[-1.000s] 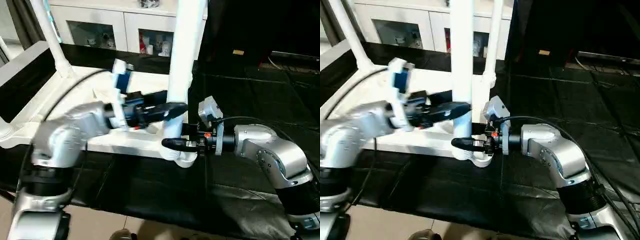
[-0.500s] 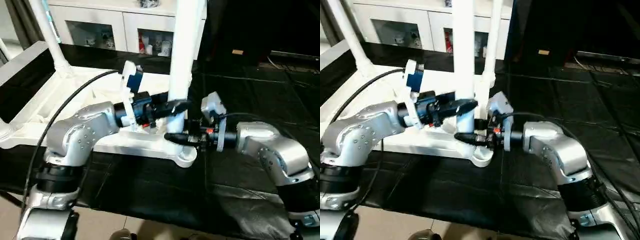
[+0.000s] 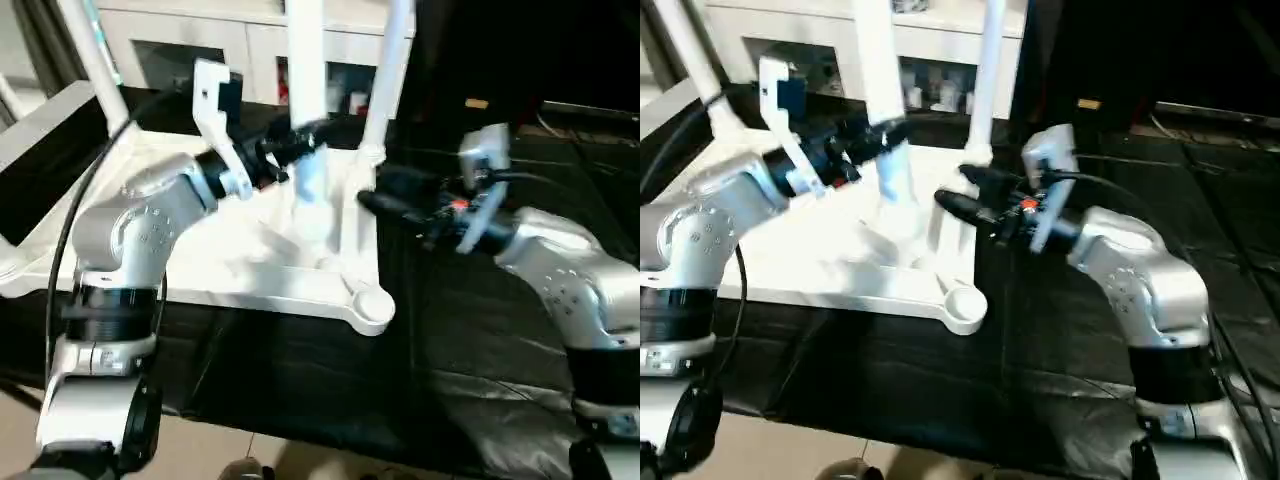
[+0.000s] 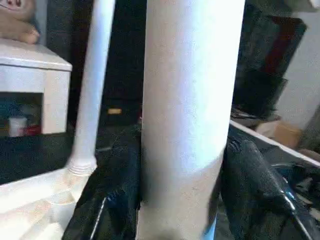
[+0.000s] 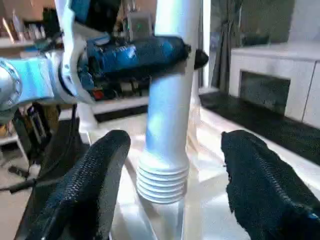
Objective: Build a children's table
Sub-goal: Pick table leg
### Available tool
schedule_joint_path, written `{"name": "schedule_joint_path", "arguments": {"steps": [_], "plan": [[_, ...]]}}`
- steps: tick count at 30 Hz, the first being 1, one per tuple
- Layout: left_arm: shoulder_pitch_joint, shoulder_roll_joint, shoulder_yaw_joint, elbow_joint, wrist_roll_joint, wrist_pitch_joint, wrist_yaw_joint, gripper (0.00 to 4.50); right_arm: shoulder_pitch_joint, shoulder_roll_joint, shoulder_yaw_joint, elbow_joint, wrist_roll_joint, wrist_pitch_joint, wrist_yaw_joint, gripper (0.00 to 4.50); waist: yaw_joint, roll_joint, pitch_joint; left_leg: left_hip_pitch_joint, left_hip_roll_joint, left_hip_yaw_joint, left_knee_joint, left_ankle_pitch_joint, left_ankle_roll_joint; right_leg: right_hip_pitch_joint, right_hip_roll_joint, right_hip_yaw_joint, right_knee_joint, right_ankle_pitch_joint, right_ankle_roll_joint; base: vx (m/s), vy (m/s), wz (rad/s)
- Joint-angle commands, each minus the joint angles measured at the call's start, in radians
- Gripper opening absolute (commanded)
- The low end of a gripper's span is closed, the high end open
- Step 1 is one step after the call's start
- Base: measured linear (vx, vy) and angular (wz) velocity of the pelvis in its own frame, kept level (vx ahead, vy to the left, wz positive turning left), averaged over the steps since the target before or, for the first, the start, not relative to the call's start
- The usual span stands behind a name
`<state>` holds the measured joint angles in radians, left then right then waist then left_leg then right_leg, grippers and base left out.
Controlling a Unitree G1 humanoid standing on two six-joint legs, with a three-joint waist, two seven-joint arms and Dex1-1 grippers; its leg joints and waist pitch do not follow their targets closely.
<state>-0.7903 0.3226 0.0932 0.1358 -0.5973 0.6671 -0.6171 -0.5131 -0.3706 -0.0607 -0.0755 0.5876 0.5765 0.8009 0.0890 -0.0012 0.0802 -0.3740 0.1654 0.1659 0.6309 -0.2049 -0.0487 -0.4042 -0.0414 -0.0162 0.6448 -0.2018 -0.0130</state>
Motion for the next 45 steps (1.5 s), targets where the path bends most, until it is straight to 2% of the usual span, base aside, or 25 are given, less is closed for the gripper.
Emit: {"name": "schedule_joint_path", "arguments": {"steps": [1,6,7,8,11,15,17,19,20,21,26,30,39,45], "plan": [[-0.027,0.0,0.009,-0.005,-0.003,-0.008,0.007,1.94,-0.004,-0.008,-0.026,-0.013,0.0,0.009,-0.033,3.67,0.0,-0.001,-0.087,0.008,0.043,-0.012,-0.067,-0.042,0.005,0.061,-0.078,0.039,-0.072,-0.075,-0.225,0.0,0.0,0.0],[-0.036,-0.004,0.009,-0.008,-0.007,-0.005,-0.006,1.94,-0.009,-0.023,-0.013,-0.006,-0.002,0.048,-0.034,4.02,-0.001,-0.002,-0.085,0.008,0.042,-0.012,-0.068,-0.056,-0.003,0.063,-0.079,0.04,-0.074,-0.099,-0.221,0.0,0.0,0.0],[-0.038,-0.004,0.005,-0.01,-0.008,-0.005,-0.017,1.94,-0.014,-0.029,-0.002,-0.001,-0.003,0.059,-0.026,4.32,-0.002,-0.007,-0.086,0.007,0.043,-0.011,-0.068,-0.054,-0.001,0.064,-0.079,0.04,-0.074,-0.097,-0.221,0.0,0.0,0.0],[-0.04,-0.003,0.001,-0.013,-0.01,-0.002,-0.028,1.94,-0.019,-0.032,0.008,0.003,-0.002,0.07,-0.019,4.37,-0.001,-0.006,-0.086,0.007,0.042,-0.012,-0.067,-0.043,0.001,0.065,-0.079,0.04,-0.072,-0.088,-0.221,0.0,0.0,0.0],[-0.039,-0.002,-0.003,-0.021,-0.014,0.003,-0.035,1.94,-0.027,-0.034,0.017,0.009,-0.003,0.081,-0.018,4.38,-0.001,-0.005,-0.086,0.007,0.042,-0.011,-0.066,-0.041,0.005,0.063,-0.079,0.04,-0.073,-0.089,-0.224,0.0,0.0,0.0],[-0.036,0.002,-0.022,-0.054,-0.031,0.03,-0.065,1.94,-0.056,-0.044,0.06,0.038,-0.023,0.1,-0.005,4.38,-0.002,-0.007,-0.085,0.008,0.044,-0.011,-0.067,-0.044,0.001,0.061,-0.081,0.04,-0.072,-0.103,-0.227,0.0,0.0,0.0],[-0.042,-0.015,-0.014,-0.079,-0.08,0.083,-0.065,1.94,-0.092,-0.044,0.09,0.077,-0.043,0.13,-0.004,4.38,-0.002,-0.008,-0.086,0.008,0.044,-0.01,-0.066,-0.043,-0.001,0.061,-0.081,0.04,-0.07,-0.098,-0.234,0.0,0.0,0.0],[-0.044,-0.02,-0.009,-0.081,-0.091,0.094,-0.062,1.94,-0.098,-0.043,0.092,0.082,-0.044,0.135,-0.003,4.38,-0.002,-0.01,-0.084,0.006,0.043,-0.009,-0.065,-0.042,-0.001,0.062,-0.082,0.041,-0.071,-0.097,-0.239,0.0,0.0,0.0],[-0.05,-0.03,0.005,-0.076,-0.108,0.114,-0.049,1.94,-0.106,-0.041,0.09,0.09,-0.038,0.148,-0.005,4.38,-0.001,-0.015,-0.085,0.006,0.042,-0.008,-0.065,-0.039,0.001,0.062,-0.08,0.041,-0.072,-0.094,-0.235,0.0,0.0,0.0],[-0.057,-0.041,0.024,-0.065,-0.128,0.137,-0.032,1.94,-0.116,-0.036,0.08,0.096,-0.022,0.163,-0.006,4.38,0.001,-0.016,-0.085,0.007,0.041,-0.008,-0.065,-0.035,0.004,0.063,-0.08,0.041,-0.071,-0.092,-0.232,0.0,0.0,0.0],[-0.069,-0.056,0.058,-0.024,-0.15,0.193,0.012,1.93,-0.145,-0.017,0.024,0.113,0.071,0.253,-0.023,4.38,0.001,-0.014,-0.086,0.005,0.04,-0.009,-0.064,-0.024,0.012,0.065,-0.078,0.04,-0.07,-0.082,-0.233,0.0,0.0,0.0],[-0.066,-0.058,0.058,-0.004,-0.143,0.247,0.063,1.93,-0.159,-0.012,-0.012,0.122,0.104,0.277,-0.025,4.38,0.002,-0.012,-0.087,0.006,0.04,-0.009,-0.063,-0.023,0.01,0.064,-0.078,0.04,-0.072,-0.086,-0.229,0.0,0.0,0.0],[-0.079,-0.077,0.084,0.015,-0.164,0.311,0.125,1.93,-0.169,-0.007,-0.029,0.129,0.117,0.311,-0.045,4.38,0.003,-0.015,-0.087,0.005,0.039,-0.009,-0.064,-0.015,0.007,0.066,-0.079,0.04,-0.072,-0.083,-0.226,0.0,0.0,0.0],[-0.08,-0.074,0.08,0.01,-0.163,0.322,0.136,1.93,-0.17,-0.009,-0.021,0.136,0.105,0.315,-0.046,4.38,0.003,-0.014,-0.087,0.004,0.04,-0.01,-0.064,-0.016,0.004,0.065,-0.079,0.039,-0.073,-0.096,-0.217,0.0,0.0,0.0]]}}
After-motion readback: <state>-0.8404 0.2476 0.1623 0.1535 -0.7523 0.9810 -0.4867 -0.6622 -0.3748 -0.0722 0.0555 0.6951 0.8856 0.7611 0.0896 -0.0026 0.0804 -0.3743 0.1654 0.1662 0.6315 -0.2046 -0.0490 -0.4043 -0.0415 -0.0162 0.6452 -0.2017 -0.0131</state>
